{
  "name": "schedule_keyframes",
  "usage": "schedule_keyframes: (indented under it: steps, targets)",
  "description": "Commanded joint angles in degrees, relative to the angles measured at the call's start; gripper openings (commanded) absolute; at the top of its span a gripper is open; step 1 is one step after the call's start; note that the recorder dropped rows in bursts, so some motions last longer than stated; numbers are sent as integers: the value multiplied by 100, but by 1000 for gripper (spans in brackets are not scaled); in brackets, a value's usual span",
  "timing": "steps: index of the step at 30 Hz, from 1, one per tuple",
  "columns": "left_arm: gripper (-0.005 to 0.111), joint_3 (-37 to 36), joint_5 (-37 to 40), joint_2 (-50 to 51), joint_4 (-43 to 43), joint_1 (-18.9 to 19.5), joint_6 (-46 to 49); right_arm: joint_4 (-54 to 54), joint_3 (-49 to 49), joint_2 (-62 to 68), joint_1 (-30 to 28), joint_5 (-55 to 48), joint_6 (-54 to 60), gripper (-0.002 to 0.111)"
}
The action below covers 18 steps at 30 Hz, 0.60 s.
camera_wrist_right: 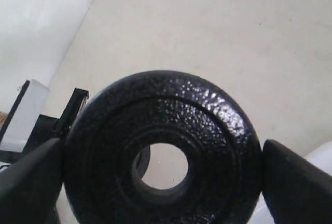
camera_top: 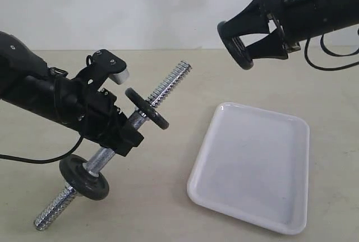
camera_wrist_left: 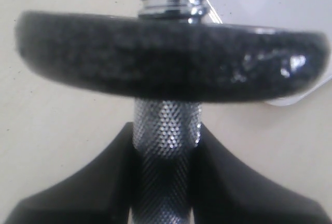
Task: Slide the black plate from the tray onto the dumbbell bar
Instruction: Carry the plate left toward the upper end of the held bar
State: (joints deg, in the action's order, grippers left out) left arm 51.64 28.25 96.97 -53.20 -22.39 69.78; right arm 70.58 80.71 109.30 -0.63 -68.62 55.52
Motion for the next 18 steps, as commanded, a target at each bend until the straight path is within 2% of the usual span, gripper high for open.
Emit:
schedule_keyframes:
  steps: [1,18]
  targets:
    - [4,164,-6,-328,-482,-15,38,435,541,83,-52,-134,-275,0]
    - [4,175,31,-328,-482,-15,99,400,767,460,-15,-134,-808,0]
